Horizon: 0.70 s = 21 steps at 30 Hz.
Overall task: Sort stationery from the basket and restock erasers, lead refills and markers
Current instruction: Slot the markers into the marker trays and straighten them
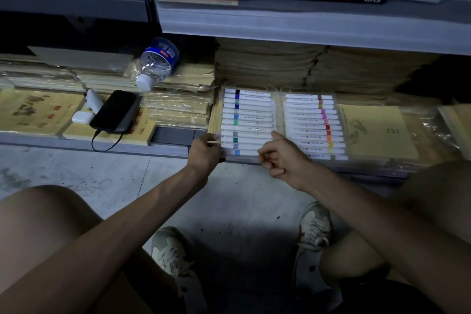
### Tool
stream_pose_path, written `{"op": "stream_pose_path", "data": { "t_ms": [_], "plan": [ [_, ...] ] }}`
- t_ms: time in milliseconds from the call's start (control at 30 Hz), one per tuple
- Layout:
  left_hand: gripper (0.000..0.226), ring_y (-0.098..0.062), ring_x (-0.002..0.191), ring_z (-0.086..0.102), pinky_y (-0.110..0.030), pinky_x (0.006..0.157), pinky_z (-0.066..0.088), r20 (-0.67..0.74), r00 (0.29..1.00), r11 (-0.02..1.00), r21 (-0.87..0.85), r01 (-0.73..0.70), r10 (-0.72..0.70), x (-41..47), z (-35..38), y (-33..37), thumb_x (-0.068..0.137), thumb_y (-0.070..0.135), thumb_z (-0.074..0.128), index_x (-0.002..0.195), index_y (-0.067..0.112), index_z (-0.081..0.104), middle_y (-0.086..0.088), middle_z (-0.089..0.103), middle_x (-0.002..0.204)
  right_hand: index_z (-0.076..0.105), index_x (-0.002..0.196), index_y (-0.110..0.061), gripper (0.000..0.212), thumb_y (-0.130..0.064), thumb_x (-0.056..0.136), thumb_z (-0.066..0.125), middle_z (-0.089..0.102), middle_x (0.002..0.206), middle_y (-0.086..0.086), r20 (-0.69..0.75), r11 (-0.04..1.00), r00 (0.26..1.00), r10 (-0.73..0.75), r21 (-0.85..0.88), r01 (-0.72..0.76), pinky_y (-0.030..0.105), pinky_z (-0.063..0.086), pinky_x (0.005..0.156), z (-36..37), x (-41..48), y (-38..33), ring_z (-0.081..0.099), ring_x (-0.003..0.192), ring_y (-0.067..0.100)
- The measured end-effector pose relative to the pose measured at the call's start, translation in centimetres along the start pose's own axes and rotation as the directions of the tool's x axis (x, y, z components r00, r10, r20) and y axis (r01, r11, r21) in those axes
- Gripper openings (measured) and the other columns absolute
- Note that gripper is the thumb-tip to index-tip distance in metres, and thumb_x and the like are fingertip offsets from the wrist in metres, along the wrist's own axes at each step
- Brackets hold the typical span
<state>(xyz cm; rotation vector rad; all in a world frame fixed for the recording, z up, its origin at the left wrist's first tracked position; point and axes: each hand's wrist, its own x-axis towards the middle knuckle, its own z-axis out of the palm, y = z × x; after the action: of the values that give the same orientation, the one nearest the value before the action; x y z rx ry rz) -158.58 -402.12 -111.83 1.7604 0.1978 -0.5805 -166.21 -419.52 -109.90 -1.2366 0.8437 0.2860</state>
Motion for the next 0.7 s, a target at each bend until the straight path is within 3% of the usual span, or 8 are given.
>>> {"op": "stream_pose_path", "data": {
  "t_ms": [100, 167, 367, 467, 700],
  "plan": [
    [0.031, -0.026, 0.099, 0.069, -0.03, 0.075, 0.06, -0.007, 1.0, 1.0, -0.007, 0.019, -0.019, 0.1, 0.0, -0.3, 0.098, 0.001, 0.06, 0.129, 0.004, 0.061, -0.011, 0.065, 0.117, 0.012, 0.16, -0.038, 0.09, -0.003, 0.091, 0.057, 0.071, 0.077, 0.014, 0.023, 1.0, 1.0, 0.002, -0.03, -0.002, 0.021, 0.025, 0.037, -0.2, -0.4, 0.2, 0.05, 0.052, 0.015],
    [0.035, -0.023, 0.095, 0.07, -0.029, 0.073, 0.062, 0.0, 0.999, 0.999, -0.019, 0.035, -0.035, 0.1, 0.0, -0.6, 0.097, 0.002, 0.063, 0.132, 0.003, 0.06, -0.012, 0.066, 0.118, 0.015, 0.161, -0.036, 0.088, -0.002, 0.091, 0.056, 0.073, 0.076, 0.015, 0.006, 0.996, 1.0, -0.023, -0.081, 0.024, 0.022, 0.026, 0.037, -0.1, -0.5, 0.6, 0.051, 0.05, 0.015],
    [0.039, -0.019, 0.087, 0.072, -0.026, 0.067, 0.062, 0.01, 0.997, 0.997, -0.029, 0.072, -0.072, 0.3, -0.1, -0.6, 0.093, -0.003, 0.067, 0.131, 0.004, 0.06, -0.013, 0.068, 0.119, 0.015, 0.161, -0.038, 0.089, -0.001, 0.091, 0.056, 0.073, 0.08, 0.017, 0.027, 0.994, 1.0, -0.008, -0.106, 0.011, 0.021, 0.027, 0.037, -0.8, -0.9, 0.4, 0.052, 0.053, 0.015],
    [0.041, -0.027, 0.091, 0.073, -0.032, 0.071, 0.063, -0.003, 0.994, 0.992, -0.069, 0.107, -0.107, 0.5, -0.3, -0.5, 0.092, -0.005, 0.068, 0.131, 0.003, 0.061, -0.017, 0.068, 0.119, 0.021, 0.161, -0.034, 0.082, -0.002, 0.093, 0.054, 0.077, 0.083, 0.016, -0.027, 0.982, 0.998, -0.05, -0.181, 0.044, 0.021, 0.027, 0.038, -1.0, -1.4, 0.7, 0.049, 0.052, 0.015],
    [0.025, -0.025, 0.085, 0.072, -0.037, 0.079, 0.063, -0.041, 0.993, 0.993, -0.039, 0.107, -0.109, 0.7, -0.4, -0.8, 0.091, -0.001, 0.068, 0.116, 0.005, 0.065, -0.014, 0.071, 0.104, 0.025, 0.16, -0.029, 0.08, -0.002, 0.092, 0.056, 0.074, 0.07, 0.009, -0.097, 0.977, 0.993, -0.07, -0.21, 0.048, 0.022, 0.027, 0.039, -0.5, -1.8, 2.0, 0.044, 0.05, 0.014]
  ]
}}
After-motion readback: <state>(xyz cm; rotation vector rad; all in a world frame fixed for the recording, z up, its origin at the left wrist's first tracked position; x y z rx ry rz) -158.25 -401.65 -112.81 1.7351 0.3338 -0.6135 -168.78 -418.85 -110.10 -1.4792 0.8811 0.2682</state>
